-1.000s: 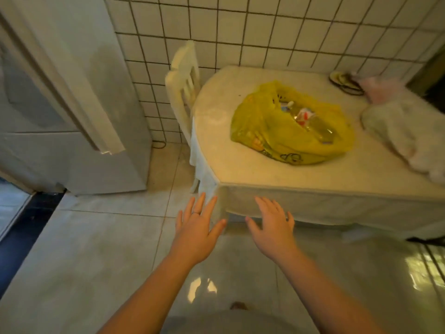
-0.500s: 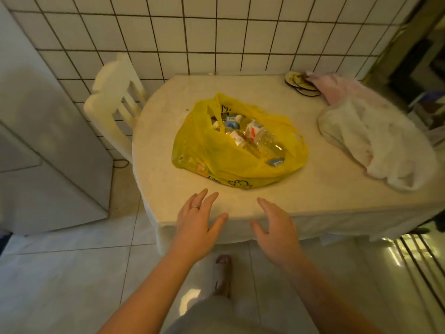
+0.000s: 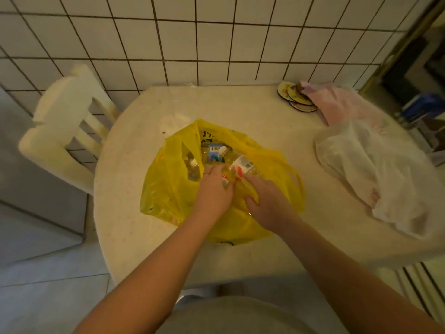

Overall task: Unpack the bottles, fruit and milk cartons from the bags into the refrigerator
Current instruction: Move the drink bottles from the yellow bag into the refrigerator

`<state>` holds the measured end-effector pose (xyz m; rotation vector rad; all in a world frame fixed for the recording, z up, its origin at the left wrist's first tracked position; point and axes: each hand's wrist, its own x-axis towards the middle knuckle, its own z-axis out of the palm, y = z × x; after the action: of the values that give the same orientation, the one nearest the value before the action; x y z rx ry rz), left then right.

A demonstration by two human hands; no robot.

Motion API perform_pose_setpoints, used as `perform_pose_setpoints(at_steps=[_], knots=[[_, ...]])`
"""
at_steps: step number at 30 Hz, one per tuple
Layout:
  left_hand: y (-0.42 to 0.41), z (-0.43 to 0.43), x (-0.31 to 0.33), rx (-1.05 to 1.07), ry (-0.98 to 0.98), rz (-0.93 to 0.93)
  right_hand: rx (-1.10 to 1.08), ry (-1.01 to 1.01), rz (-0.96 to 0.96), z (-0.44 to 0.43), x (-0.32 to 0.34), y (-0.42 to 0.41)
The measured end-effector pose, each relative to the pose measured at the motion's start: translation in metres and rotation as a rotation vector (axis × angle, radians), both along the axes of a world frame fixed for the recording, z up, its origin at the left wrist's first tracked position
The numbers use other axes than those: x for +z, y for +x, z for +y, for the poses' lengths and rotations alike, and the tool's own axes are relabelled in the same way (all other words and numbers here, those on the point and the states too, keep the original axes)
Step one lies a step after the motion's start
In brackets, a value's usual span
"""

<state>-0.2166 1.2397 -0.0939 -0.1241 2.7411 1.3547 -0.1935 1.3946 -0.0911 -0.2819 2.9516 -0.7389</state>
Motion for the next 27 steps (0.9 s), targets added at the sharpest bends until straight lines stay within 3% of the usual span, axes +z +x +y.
perform_pose_setpoints(at_steps=[5,11,18,21,27], knots=[[-0.038,-0.002,-0.013,0.079,-0.297,-0.176,0.047,0.205,-0.019,-0.011,-0.015,-0.045],[-0.059,-0.004,-0.018,0.140,-0.522,-0.215,0.082,0.381,-0.021,-0.011,-0.030,-0.081],[-0.089,-0.027,-0.014,-0.036,-0.762,-0.333,0.176,0.496,0.022,-0.008,-0.040,-0.118],[-0.095,-0.022,-0.012,-0.096,-0.952,-0.409,0.212,0.517,0.017,-0.012,-0.041,-0.133],[-0.096,-0.013,-0.012,-0.133,-1.157,-0.384,0.226,0.578,0.011,-0.021,-0.049,-0.153]])
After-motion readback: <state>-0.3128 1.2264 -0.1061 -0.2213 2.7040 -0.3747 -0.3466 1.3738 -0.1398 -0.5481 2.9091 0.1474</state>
